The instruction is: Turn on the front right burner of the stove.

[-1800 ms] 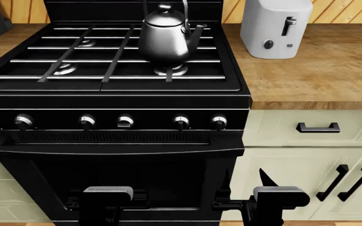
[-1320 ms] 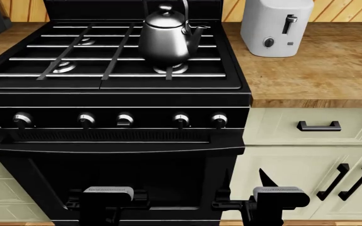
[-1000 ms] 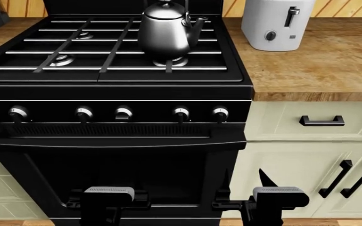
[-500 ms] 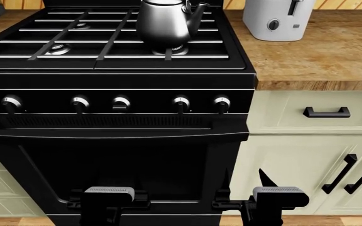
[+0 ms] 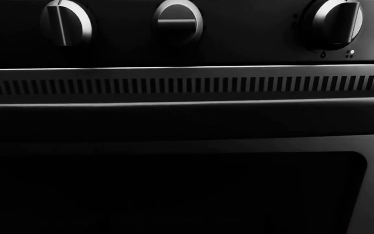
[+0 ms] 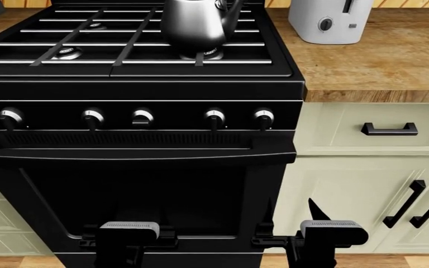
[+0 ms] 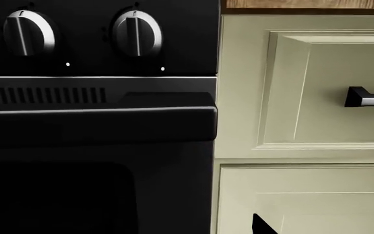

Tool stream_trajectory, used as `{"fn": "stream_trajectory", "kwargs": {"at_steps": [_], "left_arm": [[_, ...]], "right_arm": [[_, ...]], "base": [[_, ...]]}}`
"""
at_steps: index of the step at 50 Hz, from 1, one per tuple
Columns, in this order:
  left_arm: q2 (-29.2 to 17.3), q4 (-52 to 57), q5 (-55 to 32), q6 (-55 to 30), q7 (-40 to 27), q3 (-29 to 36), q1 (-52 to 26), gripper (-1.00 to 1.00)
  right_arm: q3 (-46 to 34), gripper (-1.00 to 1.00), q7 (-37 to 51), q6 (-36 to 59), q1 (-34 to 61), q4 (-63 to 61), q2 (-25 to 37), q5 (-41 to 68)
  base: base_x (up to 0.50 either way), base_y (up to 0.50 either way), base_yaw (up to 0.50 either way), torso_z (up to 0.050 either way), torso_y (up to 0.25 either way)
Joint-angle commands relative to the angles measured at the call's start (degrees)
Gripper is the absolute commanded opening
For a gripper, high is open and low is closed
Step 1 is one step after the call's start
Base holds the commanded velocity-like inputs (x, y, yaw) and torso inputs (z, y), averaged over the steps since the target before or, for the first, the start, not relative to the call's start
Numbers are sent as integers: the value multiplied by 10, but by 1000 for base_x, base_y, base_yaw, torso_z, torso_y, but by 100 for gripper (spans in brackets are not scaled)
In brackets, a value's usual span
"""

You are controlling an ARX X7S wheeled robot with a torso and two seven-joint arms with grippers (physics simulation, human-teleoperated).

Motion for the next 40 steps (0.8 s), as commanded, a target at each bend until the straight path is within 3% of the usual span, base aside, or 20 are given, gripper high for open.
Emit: {"fn": "stream_trajectory", "kwargs": {"at_steps": [1,7,12,32,40], "left_arm": [[-5,-1,-7,0,-6,5,-2,100],[-7,-2,-9,0,-7,8,-2,100],[-9,-2,-11,1,-9,10,-2,100],[-16,-3,-18,1,-17,19,-4,100],[-18,-5,-18,-3,-21,23,-7,100]], "right_arm": [[0,100,44,96,3,-113,0,0],[-8,100,66,241,45,-223,-4,14],[-16,100,72,296,90,-230,-9,23],[-51,100,82,374,227,-145,-12,30],[-61,100,60,340,309,-53,-25,41]], "base": [[0,0,0,0,0],[0,0,0,0,0],[0,0,0,0,0],[0,0,0,0,0],[0,0,0,0,0]]}}
